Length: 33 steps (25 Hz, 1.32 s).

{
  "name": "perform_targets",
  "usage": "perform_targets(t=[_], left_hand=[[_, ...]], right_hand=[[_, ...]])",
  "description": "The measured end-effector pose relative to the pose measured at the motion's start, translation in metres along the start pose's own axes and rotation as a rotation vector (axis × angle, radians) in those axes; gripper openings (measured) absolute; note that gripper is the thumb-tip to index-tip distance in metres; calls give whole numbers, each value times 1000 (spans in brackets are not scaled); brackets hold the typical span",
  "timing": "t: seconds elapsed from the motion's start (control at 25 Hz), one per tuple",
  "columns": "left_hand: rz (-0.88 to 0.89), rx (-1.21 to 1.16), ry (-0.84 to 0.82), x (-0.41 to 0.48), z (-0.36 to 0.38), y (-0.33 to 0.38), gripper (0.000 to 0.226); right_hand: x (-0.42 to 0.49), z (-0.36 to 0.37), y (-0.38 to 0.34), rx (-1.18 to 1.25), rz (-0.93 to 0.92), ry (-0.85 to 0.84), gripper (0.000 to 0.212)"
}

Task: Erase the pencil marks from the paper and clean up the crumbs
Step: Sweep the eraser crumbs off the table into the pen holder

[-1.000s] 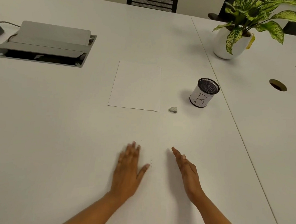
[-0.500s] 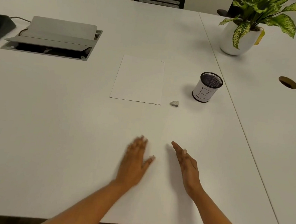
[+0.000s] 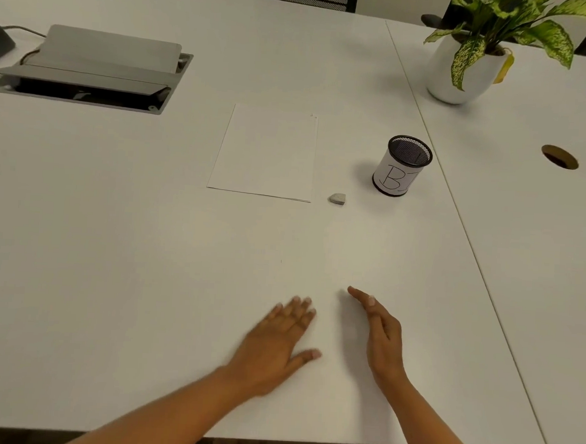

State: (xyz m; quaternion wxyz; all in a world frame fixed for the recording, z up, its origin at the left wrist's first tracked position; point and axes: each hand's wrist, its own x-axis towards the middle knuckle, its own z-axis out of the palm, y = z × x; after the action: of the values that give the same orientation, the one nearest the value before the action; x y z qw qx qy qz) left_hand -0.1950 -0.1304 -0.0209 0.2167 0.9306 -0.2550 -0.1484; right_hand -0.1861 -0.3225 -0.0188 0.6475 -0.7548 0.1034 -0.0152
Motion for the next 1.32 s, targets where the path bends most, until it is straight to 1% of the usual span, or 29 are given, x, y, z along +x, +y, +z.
perform_targets(t=[0.08, 0.12, 0.24, 0.28, 0.32, 0.36, 0.4, 0.44, 0.48, 0.6, 0.68, 0.72, 0.76, 0.8, 0.88, 0.92, 0.96, 1.0, 1.08, 1.12, 1.16, 1.24, 1.32], left_hand=[[42, -68, -56, -13, 1, 10, 85], [23, -72, -32, -14, 0, 6, 84], [-161, 16, 179, 8, -7, -25, 105], [-234, 58, 215, 18, -13, -36, 111], [-291, 97, 216, 27, -20, -44, 114], [-326, 120, 189, 34, -27, -48, 110], [-339, 124, 157, 40, -31, -48, 98], [-323, 133, 114, 43, -33, -45, 84], [-268, 129, 84, 44, -32, -41, 76], [34, 126, -4, 25, -20, -23, 75], [170, 86, -56, 4, -15, -9, 79], [192, 73, -65, -2, -14, -4, 81], [184, 75, -40, -5, -14, -3, 83], [139, 84, 25, -2, -15, -4, 85], [-56, 113, 155, 13, -19, -17, 84], [-169, 137, 164, 22, -22, -27, 81], [-241, 159, 142, 28, -25, -35, 81], [-247, 179, 115, 33, -25, -40, 86], [-125, 220, 71, 31, -19, -39, 105], [-51, 236, 46, 25, -14, -32, 107], [14, 229, 27, 17, -8, -23, 104], [131, 134, -28, 0, -1, -2, 88], [184, 75, -70, -12, 3, 11, 77]], right_hand=[[0, 0, 0, -11, -8, -10, 37], [0, 0, 0, -4, -4, -17, 37], [1, -1, 1, 12, 7, -12, 37], [1, -1, 1, 8, 9, -10, 36], [1, 0, 2, 3, 9, -12, 35], [0, 0, 3, -2, 9, -12, 35], [0, 1, 3, -8, 7, -10, 34], [0, 1, 3, -13, 4, -8, 34], [0, 1, 3, -14, 3, -6, 34], [-1, 1, 2, -17, 5, -2, 35], [-2, 1, 2, -15, 3, 3, 36], [-1, 1, 3, -14, 4, 3, 37], [-1, 0, 3, -12, 5, 0, 37], [-1, 0, 3, -4, 4, -5, 37], [-2, -1, 4, 12, -2, -7, 37], [-2, -1, 4, 14, -12, -3, 40], [-2, 0, 4, 12, -21, 2, 42], [-3, 0, 5, 11, -25, 8, 42], [-2, -1, 6, 4, -28, 11, 41], [-2, -1, 5, 3, -29, 10, 42], [-2, -2, 5, 2, -27, 13, 43], [-2, -2, 6, 0, -28, 16, 39], [-2, -2, 6, -9, -30, 14, 38]])
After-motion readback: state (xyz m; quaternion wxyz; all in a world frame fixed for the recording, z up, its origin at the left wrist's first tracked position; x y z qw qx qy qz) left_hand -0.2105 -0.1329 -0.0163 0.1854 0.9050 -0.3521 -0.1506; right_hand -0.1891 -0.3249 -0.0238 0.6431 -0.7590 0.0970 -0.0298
